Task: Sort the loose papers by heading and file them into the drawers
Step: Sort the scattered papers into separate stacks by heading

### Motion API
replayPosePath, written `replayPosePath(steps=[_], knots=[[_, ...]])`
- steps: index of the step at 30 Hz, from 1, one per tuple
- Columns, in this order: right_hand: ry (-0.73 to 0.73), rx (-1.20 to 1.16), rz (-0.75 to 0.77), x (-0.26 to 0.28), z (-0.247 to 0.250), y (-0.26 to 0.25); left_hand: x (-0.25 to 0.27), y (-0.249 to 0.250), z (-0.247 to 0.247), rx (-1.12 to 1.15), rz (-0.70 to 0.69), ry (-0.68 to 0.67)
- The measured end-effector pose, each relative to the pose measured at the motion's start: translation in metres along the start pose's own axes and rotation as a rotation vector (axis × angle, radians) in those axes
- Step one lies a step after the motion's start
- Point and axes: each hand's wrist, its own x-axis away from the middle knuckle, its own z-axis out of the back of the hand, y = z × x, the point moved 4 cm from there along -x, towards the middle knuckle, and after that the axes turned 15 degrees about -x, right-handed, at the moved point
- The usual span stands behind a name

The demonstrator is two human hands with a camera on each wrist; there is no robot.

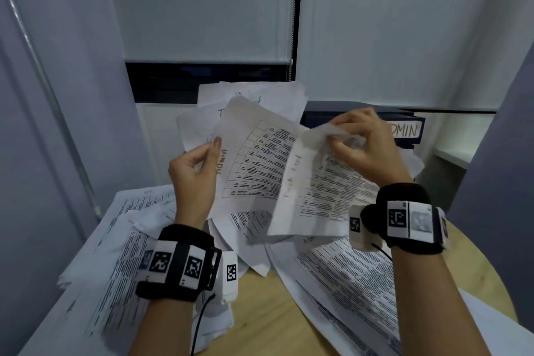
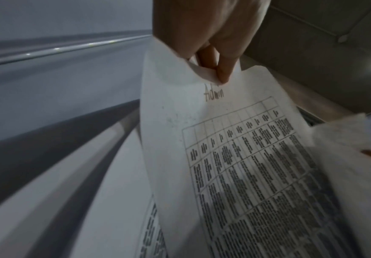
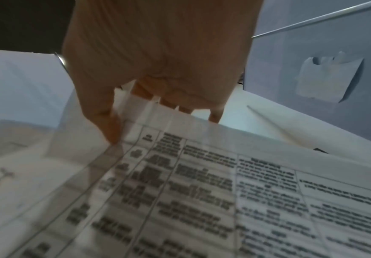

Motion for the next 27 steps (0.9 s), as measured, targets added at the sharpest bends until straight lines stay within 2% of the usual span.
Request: replayPosePath(steps=[2,3,6,9,11,15,18,20,24,25,27], knots=[[-0.051,-0.036,-0.065,0.000,-0.002,0.002,0.002,-0.001,-0.002,-0.023,-0.015,-0.012],[-0.030,-0.010,-0.092,0.001,0.000,0.004,0.001,-0.003,-0.003,-0.037,-0.015,-0.017],[0.206,0.129,-0.107,-0.004,0.028,0.012,-0.002,-0.009,-0.002,-0.079,0.005,0.019],[0.410,0.292,-0.044,-0.017,0.068,0.001,-0.006,-0.010,0.006,-0.176,-0.084,0.121],[0.440,0.408,-0.016,-0.035,0.096,-0.011,-0.007,-0.008,0.010,-0.236,-0.105,0.159],[0.443,0.566,-0.068,-0.065,0.138,-0.033,-0.005,-0.006,0.009,-0.293,-0.117,0.192],[0.377,0.598,-0.173,-0.070,0.144,-0.042,-0.004,-0.006,0.006,-0.308,-0.140,0.208],[0.244,0.550,-0.297,-0.067,0.137,-0.042,-0.002,-0.008,0.004,-0.324,-0.139,0.196],[-0.267,0.514,-0.563,-0.035,0.096,-0.024,-0.003,-0.016,-0.003,-0.313,-0.158,0.089],[-0.327,0.476,-0.580,-0.027,0.086,-0.017,-0.003,-0.016,-0.004,-0.298,-0.180,0.044],[-0.292,0.352,-0.523,-0.017,0.071,-0.005,0.000,-0.012,-0.008,-0.257,-0.205,-0.024]])
